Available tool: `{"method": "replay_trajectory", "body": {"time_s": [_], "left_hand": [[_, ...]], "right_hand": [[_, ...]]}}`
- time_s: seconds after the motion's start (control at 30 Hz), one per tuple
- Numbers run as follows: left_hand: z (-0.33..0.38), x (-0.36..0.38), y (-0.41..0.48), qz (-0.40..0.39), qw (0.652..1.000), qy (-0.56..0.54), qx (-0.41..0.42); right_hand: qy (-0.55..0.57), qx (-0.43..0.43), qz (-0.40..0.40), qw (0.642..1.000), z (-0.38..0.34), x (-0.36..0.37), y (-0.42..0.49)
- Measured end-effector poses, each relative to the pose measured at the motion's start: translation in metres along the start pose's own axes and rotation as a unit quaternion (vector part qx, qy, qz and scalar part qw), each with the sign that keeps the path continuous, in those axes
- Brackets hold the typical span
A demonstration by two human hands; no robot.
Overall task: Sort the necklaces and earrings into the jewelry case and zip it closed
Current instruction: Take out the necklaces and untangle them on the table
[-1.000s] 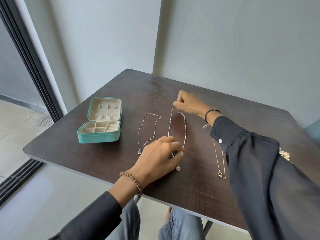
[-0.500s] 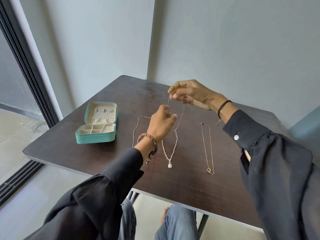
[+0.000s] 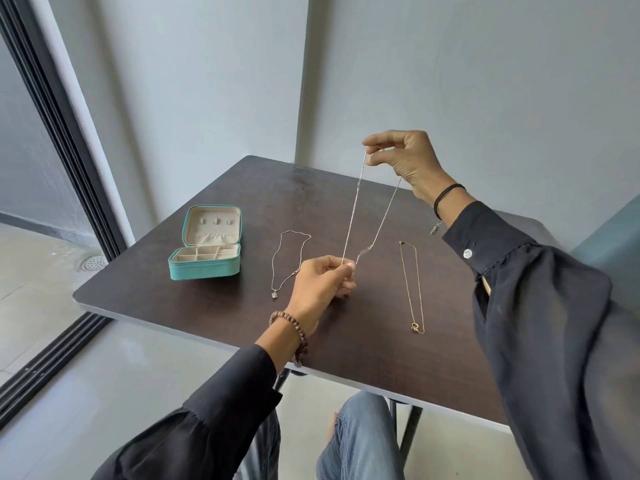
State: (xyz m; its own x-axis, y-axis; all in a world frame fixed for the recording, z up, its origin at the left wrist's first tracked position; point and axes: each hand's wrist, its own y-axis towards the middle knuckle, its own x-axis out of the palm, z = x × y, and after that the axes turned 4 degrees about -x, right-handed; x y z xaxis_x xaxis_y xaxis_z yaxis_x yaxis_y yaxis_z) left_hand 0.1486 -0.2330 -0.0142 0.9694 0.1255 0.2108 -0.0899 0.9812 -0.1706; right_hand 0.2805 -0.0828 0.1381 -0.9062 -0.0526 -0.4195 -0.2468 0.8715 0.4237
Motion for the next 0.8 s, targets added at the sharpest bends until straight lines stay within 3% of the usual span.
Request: {"method": "replay_trajectory", "body": {"time_s": [0.27, 0.5, 0.8], "left_hand": [[-0.008, -0.005, -0.020, 0.012, 0.999, -0.029, 0.033], [-0.006, -0.005, -0.025, -0.048, 0.998, -0.032, 0.014], [-0.018, 0.002, -0.017, 0.024, 0.999, 0.012, -0.028]], "right_hand": [[-0.003, 0.002, 0.041, 0.999, -0.003, -0.010, 0.000], [-0.008, 0.098, 0.052, 0.994, -0.016, -0.014, -0.007], [0.042, 0.171, 0.009, 0.984, -0.024, -0.014, -0.004]]}}
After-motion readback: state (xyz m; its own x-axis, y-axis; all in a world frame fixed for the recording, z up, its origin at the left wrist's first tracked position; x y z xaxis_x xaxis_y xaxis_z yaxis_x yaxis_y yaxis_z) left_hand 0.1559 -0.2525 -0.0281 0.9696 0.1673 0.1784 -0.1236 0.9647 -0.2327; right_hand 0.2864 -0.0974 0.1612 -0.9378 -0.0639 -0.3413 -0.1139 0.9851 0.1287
